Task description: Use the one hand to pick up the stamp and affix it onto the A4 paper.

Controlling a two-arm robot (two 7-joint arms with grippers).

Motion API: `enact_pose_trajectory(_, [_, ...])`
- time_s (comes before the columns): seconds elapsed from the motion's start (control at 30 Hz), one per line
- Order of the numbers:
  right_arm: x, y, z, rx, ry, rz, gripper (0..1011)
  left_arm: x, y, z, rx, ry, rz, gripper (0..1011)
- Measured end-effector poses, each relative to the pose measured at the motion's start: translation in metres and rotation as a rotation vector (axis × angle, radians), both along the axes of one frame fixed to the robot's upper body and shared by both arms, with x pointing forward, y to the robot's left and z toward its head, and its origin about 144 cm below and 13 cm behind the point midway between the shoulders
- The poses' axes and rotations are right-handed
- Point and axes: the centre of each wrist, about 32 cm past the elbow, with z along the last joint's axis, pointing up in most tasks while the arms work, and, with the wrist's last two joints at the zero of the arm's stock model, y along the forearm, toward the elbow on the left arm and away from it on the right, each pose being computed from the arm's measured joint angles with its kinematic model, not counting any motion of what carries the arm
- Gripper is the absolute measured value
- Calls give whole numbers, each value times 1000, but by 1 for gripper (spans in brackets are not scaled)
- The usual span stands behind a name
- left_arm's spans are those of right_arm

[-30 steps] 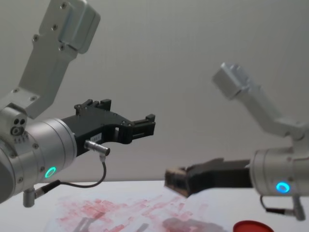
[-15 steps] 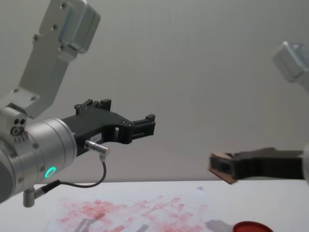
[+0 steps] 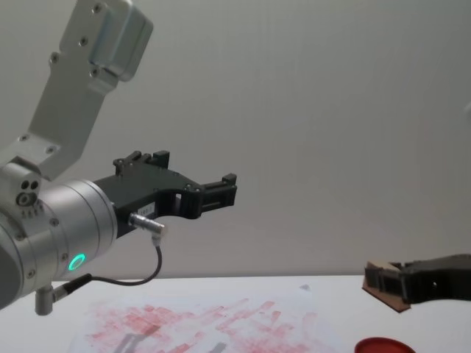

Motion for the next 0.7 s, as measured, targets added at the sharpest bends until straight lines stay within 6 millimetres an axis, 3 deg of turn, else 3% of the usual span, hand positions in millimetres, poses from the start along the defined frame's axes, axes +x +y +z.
enact_pose_trajectory(0.7, [6,-3,-11,-59,56,16,219,0,0,0,0,0,0,1001])
